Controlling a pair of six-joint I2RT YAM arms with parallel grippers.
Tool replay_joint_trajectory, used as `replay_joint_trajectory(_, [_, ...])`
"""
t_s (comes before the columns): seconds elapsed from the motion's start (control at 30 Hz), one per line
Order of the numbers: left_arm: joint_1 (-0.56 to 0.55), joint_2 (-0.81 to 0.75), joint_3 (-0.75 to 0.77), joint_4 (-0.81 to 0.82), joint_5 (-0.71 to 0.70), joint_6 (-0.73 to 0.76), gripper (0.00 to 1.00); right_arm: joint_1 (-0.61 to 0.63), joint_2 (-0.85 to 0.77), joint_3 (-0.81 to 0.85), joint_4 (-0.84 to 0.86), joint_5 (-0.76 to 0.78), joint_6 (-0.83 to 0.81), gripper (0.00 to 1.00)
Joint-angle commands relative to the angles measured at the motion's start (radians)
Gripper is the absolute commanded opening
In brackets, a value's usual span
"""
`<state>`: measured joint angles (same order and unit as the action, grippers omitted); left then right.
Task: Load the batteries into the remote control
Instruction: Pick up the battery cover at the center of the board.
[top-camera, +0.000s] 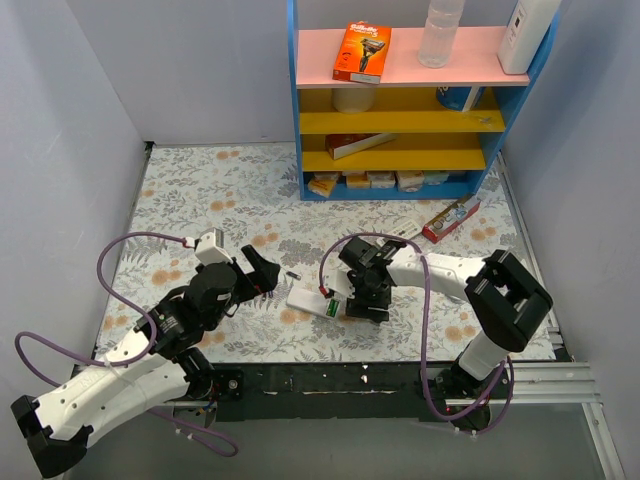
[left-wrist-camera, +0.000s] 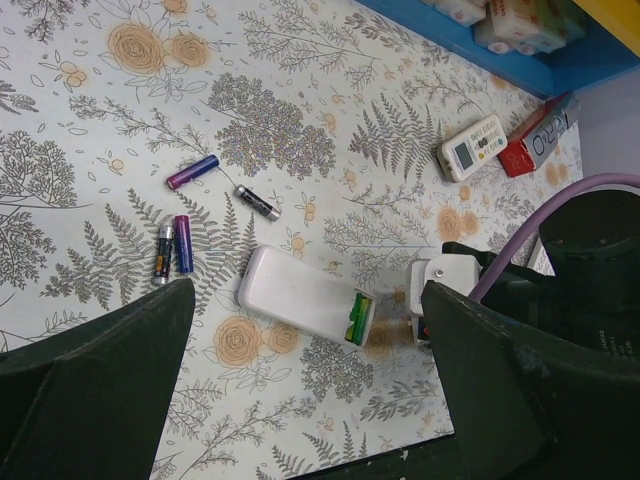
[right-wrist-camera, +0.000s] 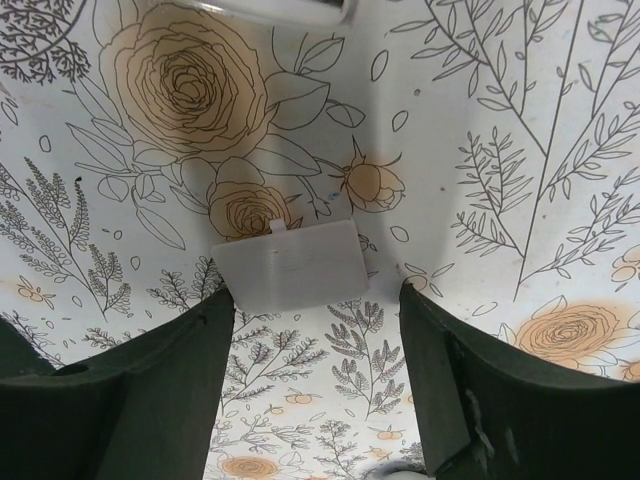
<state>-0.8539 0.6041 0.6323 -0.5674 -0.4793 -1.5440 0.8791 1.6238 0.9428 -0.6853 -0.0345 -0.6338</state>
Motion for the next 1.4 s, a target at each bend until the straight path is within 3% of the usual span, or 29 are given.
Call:
replay_joint_trajectory(0.0, [-0.004, 0.010, -0.006, 0.012, 0.007, 0.012, 0.98, 0.001, 0.048, 0.011, 0.024, -0.079, -0.027, 0.72])
replay_joint_trajectory(0.37, [-0.004, 0.008, -0.017, 0.018, 0.030, 0.010, 0.98, 0.001, 0.119, 0.027, 0.015, -0.171, -0.033, 0.65])
replay_joint_trajectory(0.47, [-0.004, 0.010, -0.016, 0.023, 0.025, 0.013, 0.98, 0.001, 0.128, 0.033, 0.007, -0.200, -0.024, 0.58])
replay_joint_trajectory(0.6, [-0.004, 0.039, -0.026, 0.055, 0.051, 0.032, 0.98, 0.001, 0.133, 0.048, 0.007, -0.268, 0.037, 0.36])
replay_joint_trajectory(0.77, [-0.004, 0.102, 0.000, 0.049, 0.039, 0.021, 0.98, 0.009, 0.131, 0.047, 0.012, -0.315, 0.118, 0.30])
replay_joint_trajectory(0.9, [-0.004, 0.083, -0.048, 0.061, 0.042, -0.005, 0.98, 0.009, 0.084, 0.025, 0.052, -0.265, 0.210, 0.17])
replay_joint_trajectory(1.1, [-0.004, 0.094, -0.083, 0.110, 0.080, -0.001, 0.98, 0.021, -0.031, -0.012, 0.127, -0.246, 0.327, 0.15])
replay_joint_trajectory(1.37, [-0.004, 0.178, -0.054, 0.115, 0.074, -0.024, 0.98, 0.109, -0.079, 0.031, 0.138, -0.091, 0.485, 0.15])
